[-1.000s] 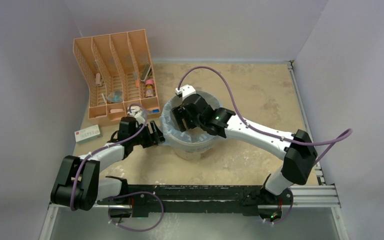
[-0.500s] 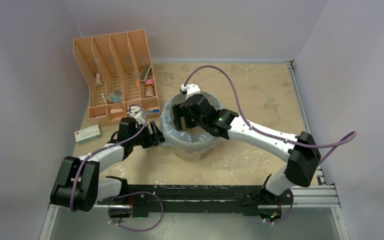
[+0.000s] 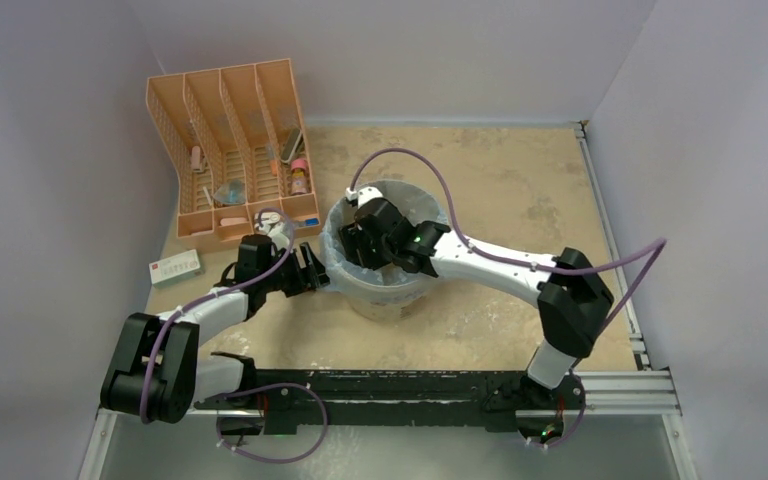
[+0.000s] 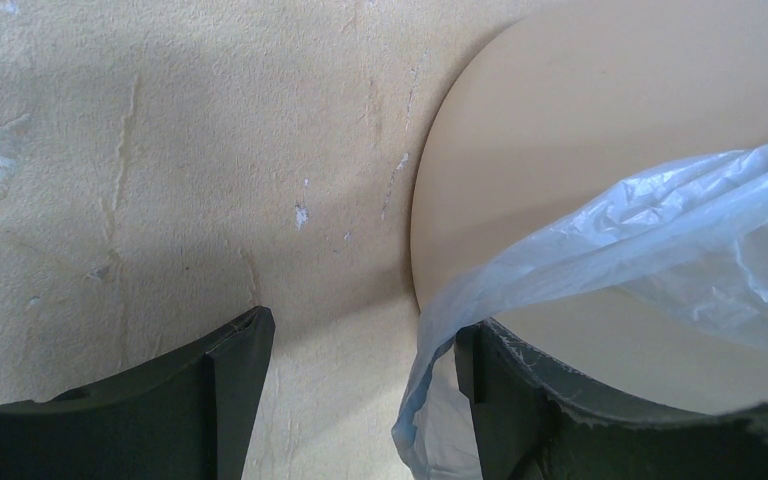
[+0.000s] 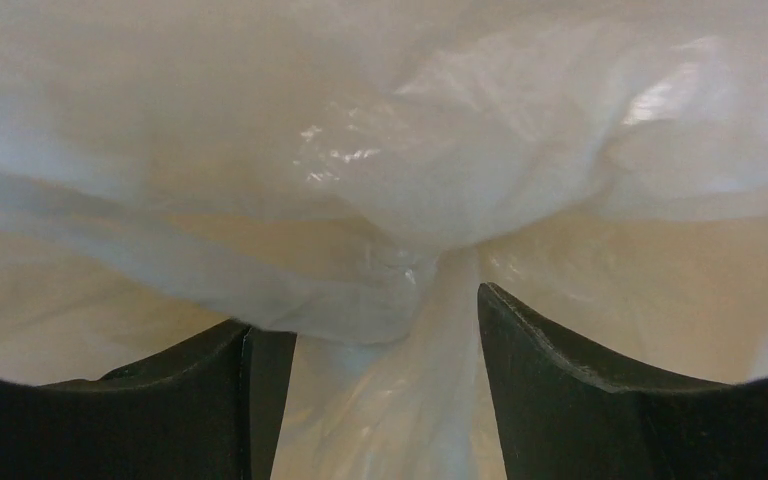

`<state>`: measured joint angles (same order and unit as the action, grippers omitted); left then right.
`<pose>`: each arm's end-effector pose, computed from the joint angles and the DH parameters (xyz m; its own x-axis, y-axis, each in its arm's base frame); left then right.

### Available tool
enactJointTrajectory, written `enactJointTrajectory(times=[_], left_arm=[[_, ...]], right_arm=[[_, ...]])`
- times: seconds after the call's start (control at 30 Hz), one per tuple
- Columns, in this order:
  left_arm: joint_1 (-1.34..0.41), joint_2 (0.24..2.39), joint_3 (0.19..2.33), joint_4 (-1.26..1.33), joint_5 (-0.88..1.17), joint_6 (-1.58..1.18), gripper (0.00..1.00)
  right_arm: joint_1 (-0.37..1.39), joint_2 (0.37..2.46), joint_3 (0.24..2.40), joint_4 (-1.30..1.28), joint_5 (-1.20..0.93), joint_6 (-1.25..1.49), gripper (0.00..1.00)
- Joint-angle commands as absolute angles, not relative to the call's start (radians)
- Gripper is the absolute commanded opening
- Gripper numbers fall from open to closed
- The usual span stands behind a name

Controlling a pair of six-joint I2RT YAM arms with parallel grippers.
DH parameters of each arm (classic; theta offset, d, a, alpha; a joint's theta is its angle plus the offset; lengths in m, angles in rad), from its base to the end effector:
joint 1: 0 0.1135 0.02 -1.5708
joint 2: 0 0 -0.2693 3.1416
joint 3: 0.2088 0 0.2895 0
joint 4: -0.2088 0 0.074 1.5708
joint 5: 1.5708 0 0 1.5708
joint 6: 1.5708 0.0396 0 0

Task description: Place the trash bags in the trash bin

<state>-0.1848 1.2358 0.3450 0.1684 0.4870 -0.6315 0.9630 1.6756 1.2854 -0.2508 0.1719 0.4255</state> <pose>0.2305 -0.0619 0.1133 -0.8242 -0.3767 -0.4229 0.0259 0.7208 -0.6926 0.2474 0.3438 0.2615 -0.6126 -0.1684 -0.7723 -0.5244 0.8176 0.2377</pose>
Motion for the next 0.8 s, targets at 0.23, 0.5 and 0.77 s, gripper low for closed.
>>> enactJointTrajectory(times=[0.23,0.5,0.77], left_arm=[[-0.187,1.226,0.330,0.173,0.495,-0.600,0.67],[-0.187,1.229,0.330,0.176,0.505,-0.597,0.67],[-0.187,1.223,0.326,0.181,0.509,-0.596,0.67]], right_arm=[[0.966,1.758,1.284,-0.271,0.229,0.430,0.70],[0.966,1.581,1.283,-0.256,0.237,0.420,0.70],[0.966,1.543,1.294,-0.299,0.211,0.419,0.72]])
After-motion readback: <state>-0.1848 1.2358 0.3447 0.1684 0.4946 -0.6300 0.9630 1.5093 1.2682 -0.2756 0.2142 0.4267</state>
